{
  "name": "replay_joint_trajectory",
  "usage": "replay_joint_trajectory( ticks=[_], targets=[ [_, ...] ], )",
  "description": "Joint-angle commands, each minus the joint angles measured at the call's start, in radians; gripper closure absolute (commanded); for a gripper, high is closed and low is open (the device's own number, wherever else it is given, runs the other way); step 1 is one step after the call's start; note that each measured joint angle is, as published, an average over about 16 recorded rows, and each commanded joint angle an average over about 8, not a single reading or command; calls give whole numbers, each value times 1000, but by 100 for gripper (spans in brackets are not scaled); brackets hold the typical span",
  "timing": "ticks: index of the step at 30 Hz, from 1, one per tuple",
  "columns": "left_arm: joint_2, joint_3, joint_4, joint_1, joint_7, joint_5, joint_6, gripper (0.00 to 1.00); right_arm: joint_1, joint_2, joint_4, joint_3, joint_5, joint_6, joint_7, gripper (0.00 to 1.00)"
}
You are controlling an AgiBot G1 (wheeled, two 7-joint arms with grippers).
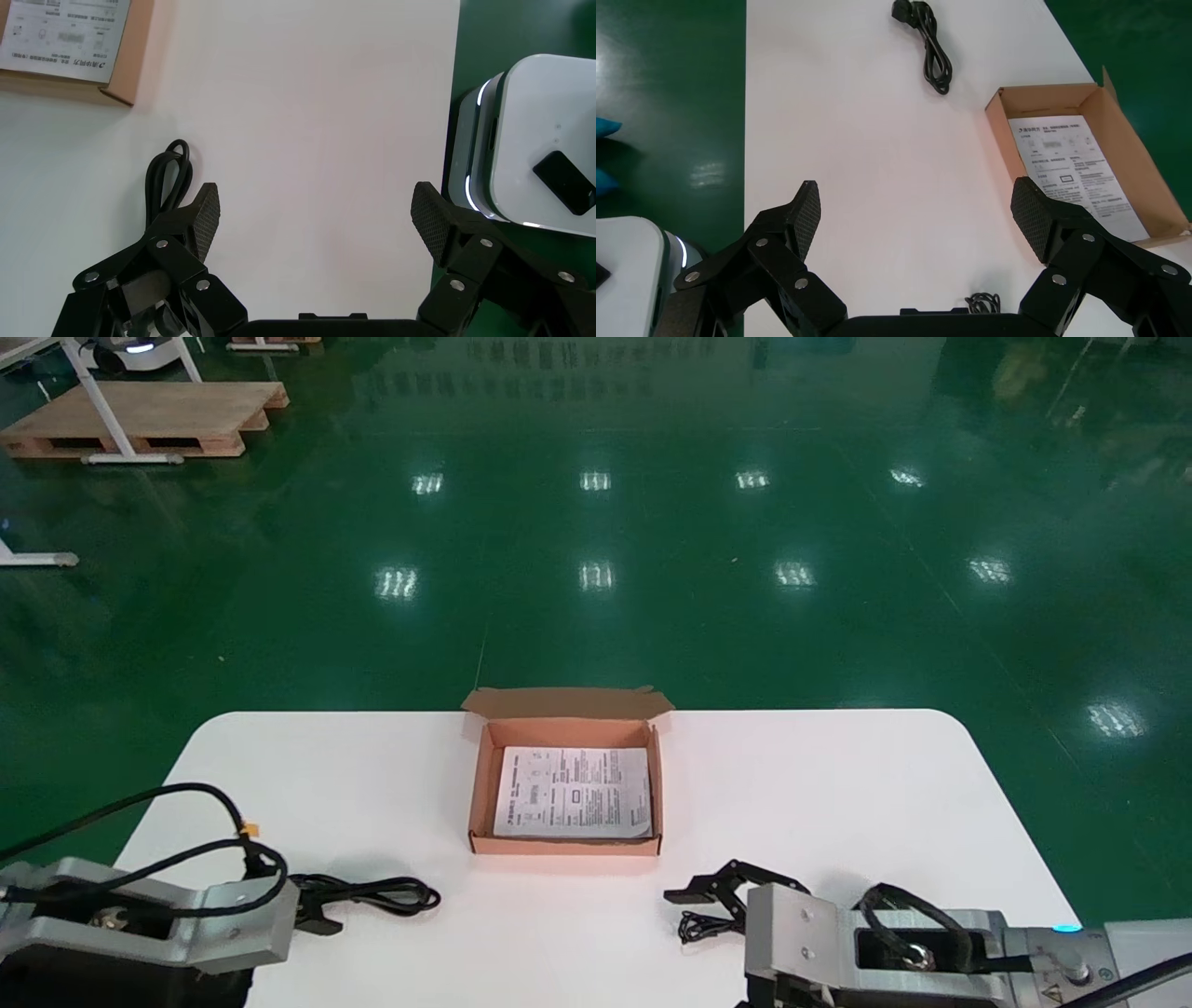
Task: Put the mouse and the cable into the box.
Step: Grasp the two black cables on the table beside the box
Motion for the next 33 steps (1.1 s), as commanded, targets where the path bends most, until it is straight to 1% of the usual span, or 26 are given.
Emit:
replay_joint_trajectory(
  ticks=[1,5,9,13,18,23,29,31,33],
  targets=[
    [7,7,3,-8,-2,15,-1,0,5,-6,1,-9,-18,6,4,0],
    [2,6,-2,1,6,17,-1,0,3,-2,-6,-1,-6,-2,-3,0],
    [15,32,-16,3,47,82,-37,0,3,-1,-10,-4,-6,-9,-15,0],
    [54,53,-15,28,112,190,-159,0,8,-12,-5,-11,-22,-6,-22,0],
    [120,68,34,71,190,303,-333,0,33,-35,0,-26,-65,8,-4,0],
    [180,97,123,77,250,384,-401,0,50,-34,2,-37,-95,6,23,0],
    [222,108,230,89,291,421,-467,0,45,-20,3,-42,-113,4,18,0],
    [233,106,258,95,304,415,-487,0,43,-22,3,-50,-138,12,15,0],
    [243,103,282,98,316,406,-500,0,41,-33,1,-68,-186,27,21,0]
  ],
)
